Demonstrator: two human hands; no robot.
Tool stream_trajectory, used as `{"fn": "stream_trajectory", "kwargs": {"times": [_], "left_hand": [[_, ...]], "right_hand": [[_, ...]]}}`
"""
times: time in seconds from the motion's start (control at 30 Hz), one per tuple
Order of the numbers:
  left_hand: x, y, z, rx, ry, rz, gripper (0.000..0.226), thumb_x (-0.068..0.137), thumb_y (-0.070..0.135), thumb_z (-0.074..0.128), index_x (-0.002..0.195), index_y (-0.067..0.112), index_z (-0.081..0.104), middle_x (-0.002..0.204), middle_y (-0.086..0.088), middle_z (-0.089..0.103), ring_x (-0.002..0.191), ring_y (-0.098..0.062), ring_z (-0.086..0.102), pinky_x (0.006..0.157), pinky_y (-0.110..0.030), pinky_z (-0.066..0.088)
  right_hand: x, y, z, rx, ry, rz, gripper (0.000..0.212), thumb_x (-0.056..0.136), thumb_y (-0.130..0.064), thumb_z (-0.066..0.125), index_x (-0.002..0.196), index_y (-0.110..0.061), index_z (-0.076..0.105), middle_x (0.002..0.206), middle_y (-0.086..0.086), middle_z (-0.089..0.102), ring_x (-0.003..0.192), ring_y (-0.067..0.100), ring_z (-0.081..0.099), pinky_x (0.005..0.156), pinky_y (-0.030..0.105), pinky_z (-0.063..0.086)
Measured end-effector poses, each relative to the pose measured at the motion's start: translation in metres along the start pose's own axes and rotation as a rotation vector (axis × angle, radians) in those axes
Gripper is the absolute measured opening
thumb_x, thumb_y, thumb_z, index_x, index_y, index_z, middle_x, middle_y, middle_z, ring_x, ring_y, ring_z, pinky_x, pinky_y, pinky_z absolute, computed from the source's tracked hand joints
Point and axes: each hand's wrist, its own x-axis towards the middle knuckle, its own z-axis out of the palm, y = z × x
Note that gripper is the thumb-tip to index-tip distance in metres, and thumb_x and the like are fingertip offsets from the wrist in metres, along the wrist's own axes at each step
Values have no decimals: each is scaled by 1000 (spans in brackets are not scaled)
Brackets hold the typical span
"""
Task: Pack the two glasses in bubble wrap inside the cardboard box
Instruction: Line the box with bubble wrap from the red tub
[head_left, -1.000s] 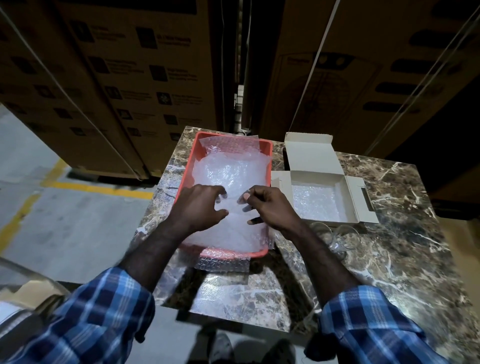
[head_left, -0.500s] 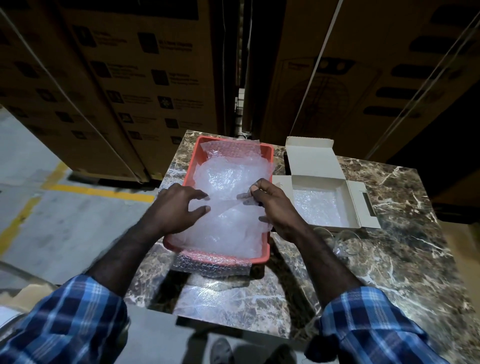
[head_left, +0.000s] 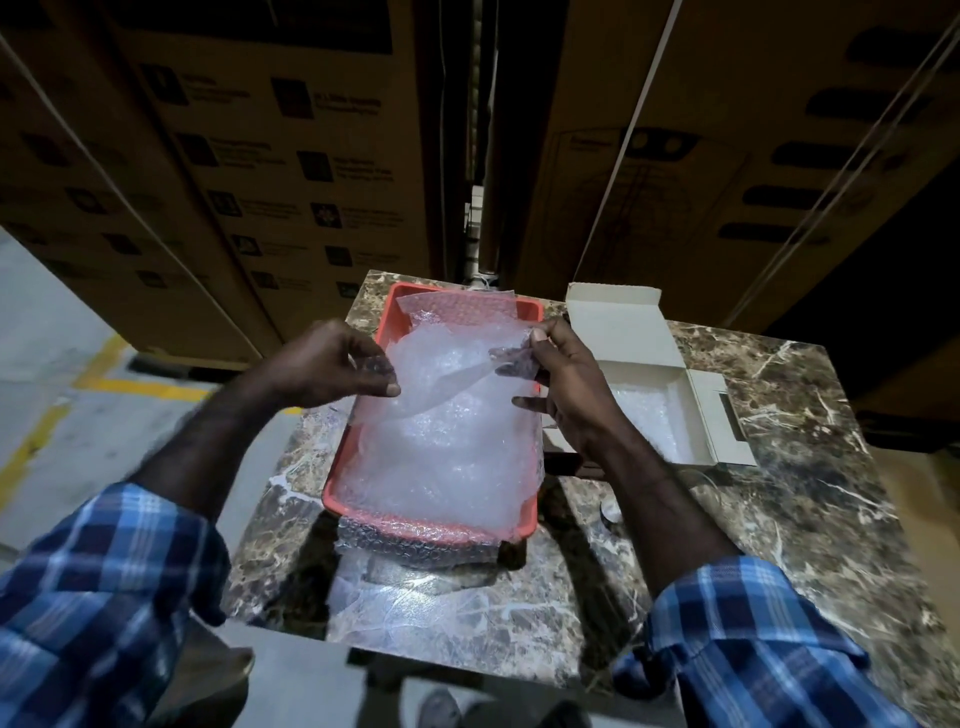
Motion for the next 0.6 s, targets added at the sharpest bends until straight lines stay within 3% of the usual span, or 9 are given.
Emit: {"fn": "stream_trajectory", "kwargs": {"times": [0.1,0.23,0.3,0.47,0.6], "left_hand": [[8,8,-13,-33,110,28,18,82,18,79,76,31,68,75,12,65,57,10,57,57,-23,39],[19,15,-27,-229,349,97,5,86,19,77,86,22,73,83,1,71,75,-7,62,71,-27,49],[25,19,-32,-398,430,122,9,86,16,77,93,19,73,89,3,74,83,-9,66,78,-26,53],[34,38,-28,-644,499,185,8,85,22,73,91,17,73,81,14,75,80,-1,68,74,-16,52],[39,53,-22,-772,540,243,6,84,23,73,82,23,78,83,11,76,82,-4,68,80,-21,53]], "right_hand": [[3,-12,0,14,20,-42,20,108,-34,40,94,-22,50,107,2,76,107,25,70,99,60,46],[7,-31,-8,-2,51,-146,20,109,-34,37,97,-22,48,98,-3,75,100,24,72,92,56,50],[8,-43,-14,-4,86,-209,20,109,-32,36,96,-24,48,102,-2,74,102,28,71,86,53,53],[5,-68,-25,6,162,-334,18,110,-27,35,102,-21,50,90,-13,72,85,11,72,74,43,61],[-1,-77,-38,26,211,-386,18,109,-23,38,100,-20,54,100,-3,69,89,12,72,73,38,61]]}}
